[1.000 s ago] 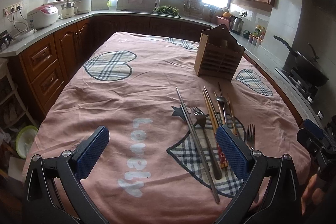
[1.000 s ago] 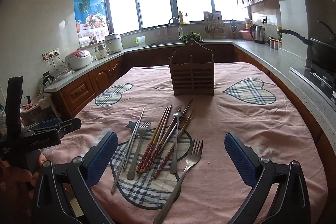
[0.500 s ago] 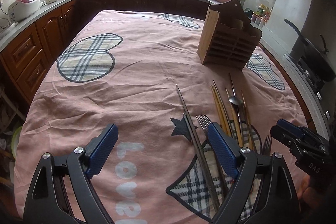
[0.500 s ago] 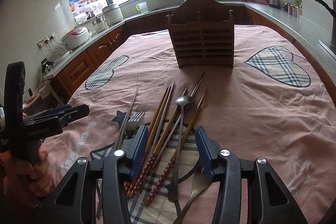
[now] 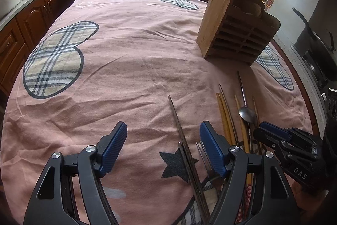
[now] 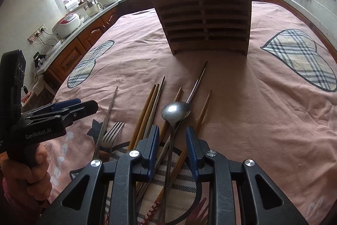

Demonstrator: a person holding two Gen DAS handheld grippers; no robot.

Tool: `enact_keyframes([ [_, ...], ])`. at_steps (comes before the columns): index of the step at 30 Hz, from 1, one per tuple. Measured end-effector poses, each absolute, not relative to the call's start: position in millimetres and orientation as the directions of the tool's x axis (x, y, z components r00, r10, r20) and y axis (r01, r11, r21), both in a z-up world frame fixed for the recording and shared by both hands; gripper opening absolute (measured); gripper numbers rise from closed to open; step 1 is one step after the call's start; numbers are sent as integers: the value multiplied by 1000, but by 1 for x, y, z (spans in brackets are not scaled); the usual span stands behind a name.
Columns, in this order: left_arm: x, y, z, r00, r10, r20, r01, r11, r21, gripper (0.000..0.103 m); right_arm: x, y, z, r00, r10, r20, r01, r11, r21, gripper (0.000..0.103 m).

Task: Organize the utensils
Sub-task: 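Grasp the silver spoon with the right tool while the left tool grasps a thin metal stick, then lift and carry the spoon and metal stick over the wooden holder with both tools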

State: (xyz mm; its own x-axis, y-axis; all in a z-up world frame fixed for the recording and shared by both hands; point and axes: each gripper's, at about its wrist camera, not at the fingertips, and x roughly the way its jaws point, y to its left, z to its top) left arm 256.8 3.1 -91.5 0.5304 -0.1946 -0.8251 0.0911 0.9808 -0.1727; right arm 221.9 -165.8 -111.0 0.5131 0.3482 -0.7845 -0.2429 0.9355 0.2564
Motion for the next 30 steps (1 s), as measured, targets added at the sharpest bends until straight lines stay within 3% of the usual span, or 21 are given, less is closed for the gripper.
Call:
enact_keyframes([
  [8, 290, -11, -110, 471, -172, -865, 116, 984, -133, 50, 239, -165, -122, 470, 368, -802, -256, 927, 275, 16],
  [11, 291, -18, -111, 477, -154, -865, 140, 985, -98, 49, 244, -167, -122, 463, 376, -803, -255, 924, 285, 12],
  [13, 291, -22, -111, 484, -138, -864, 152, 986, -73, 41, 245, -168, -122, 457, 384, -802, -253, 921, 297, 12],
  [17, 293, -27, -111, 488, -135, -863, 179, 982, -52, 9, 246, -169, -123, 447, 395, -803, -250, 917, 312, 13],
  [24, 288, -21, -103, 488, -207, -848, 193, 973, -127, 8, 247, -169, -120, 448, 405, -797, -254, 913, 320, 5],
  [30, 274, -8, -75, 526, -266, -808, 190, 962, -194, 7, 239, -173, -104, 488, 421, -765, -252, 906, 339, 5],
])
